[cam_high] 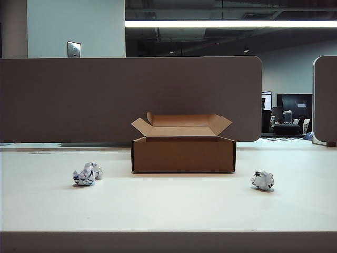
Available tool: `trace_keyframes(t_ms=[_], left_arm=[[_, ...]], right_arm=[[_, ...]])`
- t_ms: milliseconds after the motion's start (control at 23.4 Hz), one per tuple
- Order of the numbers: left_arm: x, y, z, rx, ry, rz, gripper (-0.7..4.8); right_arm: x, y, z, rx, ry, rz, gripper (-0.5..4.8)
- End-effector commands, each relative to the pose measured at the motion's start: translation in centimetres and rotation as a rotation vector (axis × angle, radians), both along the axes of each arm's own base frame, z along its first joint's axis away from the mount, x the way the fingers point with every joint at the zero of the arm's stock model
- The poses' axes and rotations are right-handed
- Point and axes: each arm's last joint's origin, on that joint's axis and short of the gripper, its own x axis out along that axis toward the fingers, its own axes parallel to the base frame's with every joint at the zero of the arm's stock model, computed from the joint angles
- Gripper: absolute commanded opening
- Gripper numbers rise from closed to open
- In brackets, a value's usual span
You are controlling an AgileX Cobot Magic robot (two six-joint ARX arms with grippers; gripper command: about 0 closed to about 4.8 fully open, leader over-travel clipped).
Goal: Pick up all the paper balls on the table and put them in the paper box.
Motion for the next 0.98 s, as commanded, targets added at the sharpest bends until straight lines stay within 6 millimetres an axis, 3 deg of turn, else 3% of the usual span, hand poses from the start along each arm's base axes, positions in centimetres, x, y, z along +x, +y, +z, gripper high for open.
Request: trace_keyframes(t_ms=[43,469,768,982], left_arm=[[0.0,0.0,0.4,0.001,-0.025,-0.003,-0.05],[-0.1,0.2,1.2,0.05,-0.057,0.055,-0.06],[-2.0,0.3,7.9,-0.038,-0.131,0.063,-0.06],[-0.9,0.1,12.1,-0.026,-0.09,0.017,-0.06]], right_arm=[[0.0,0.1,0.0,-0.003,-0.01,0.045,-0.01],[0.0,0.2,-0.8,0.043,0.078,0.05,-0.02],[-1.0,0.1,3.6,0.279,-0.006,0.051,-0.05],[-1.3,0.3,7.6,0.277,0.021,0.079,-0.05]])
